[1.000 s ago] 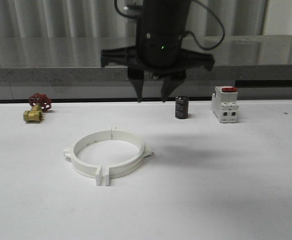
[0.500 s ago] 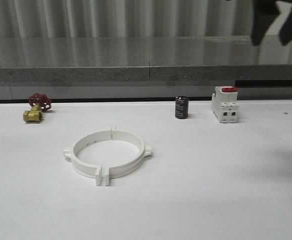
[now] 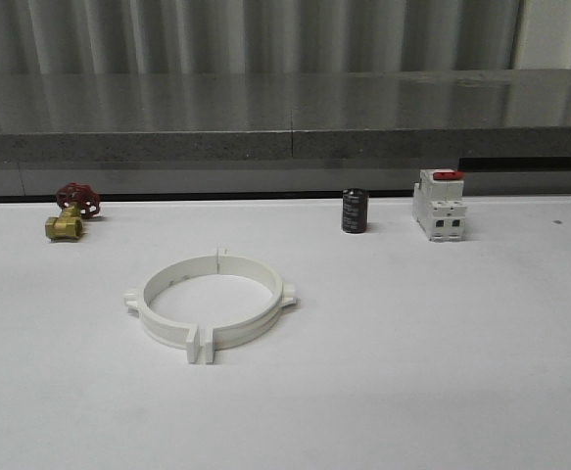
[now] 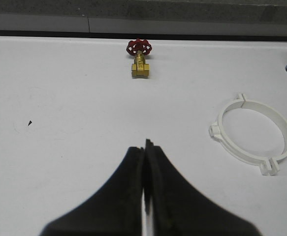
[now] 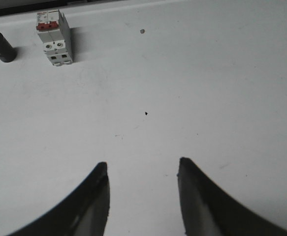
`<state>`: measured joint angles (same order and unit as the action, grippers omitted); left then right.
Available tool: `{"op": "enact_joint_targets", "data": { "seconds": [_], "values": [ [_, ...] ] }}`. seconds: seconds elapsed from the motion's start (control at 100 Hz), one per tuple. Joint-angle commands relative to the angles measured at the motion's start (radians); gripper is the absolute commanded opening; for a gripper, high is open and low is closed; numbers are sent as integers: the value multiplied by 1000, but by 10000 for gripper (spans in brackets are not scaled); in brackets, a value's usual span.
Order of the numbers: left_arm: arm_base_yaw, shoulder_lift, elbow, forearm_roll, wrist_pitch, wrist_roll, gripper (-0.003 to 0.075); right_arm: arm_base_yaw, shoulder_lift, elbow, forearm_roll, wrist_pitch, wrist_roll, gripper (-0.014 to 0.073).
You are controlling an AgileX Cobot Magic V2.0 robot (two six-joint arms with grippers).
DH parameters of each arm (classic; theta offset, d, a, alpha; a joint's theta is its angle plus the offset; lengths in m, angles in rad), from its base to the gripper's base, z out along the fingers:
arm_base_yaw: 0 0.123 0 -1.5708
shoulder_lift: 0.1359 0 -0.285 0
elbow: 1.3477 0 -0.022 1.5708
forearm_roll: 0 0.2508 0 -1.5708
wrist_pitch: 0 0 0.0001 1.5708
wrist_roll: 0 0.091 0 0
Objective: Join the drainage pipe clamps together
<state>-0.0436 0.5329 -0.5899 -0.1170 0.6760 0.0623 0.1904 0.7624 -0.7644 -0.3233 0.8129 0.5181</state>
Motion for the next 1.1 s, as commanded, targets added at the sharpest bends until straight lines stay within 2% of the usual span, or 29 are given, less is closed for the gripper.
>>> {"op": "enact_joint_targets", "data": {
  "seconds": [0.0,0.09,0.2,0.28,1.09],
  "values": [
    [1,2,-25,-16,-66,-1,-21,-7,-101,17,-11,-15,-9,298],
    [1,2,-25,-16,-66,-1,-21,-7,-176,41,-11,9,-9,196],
    [1,2,-25,-16,-66,-1,-21,-7,-245,58,-12,14,-9,19],
    [1,2,-25,-16,-66,-1,-21,-7,-273,59,-12,16,-9,-75],
    [1,2,-25,-16,-66,-1,-21,-7,-280,59,-35,12,-12,-67]
  ]
}}
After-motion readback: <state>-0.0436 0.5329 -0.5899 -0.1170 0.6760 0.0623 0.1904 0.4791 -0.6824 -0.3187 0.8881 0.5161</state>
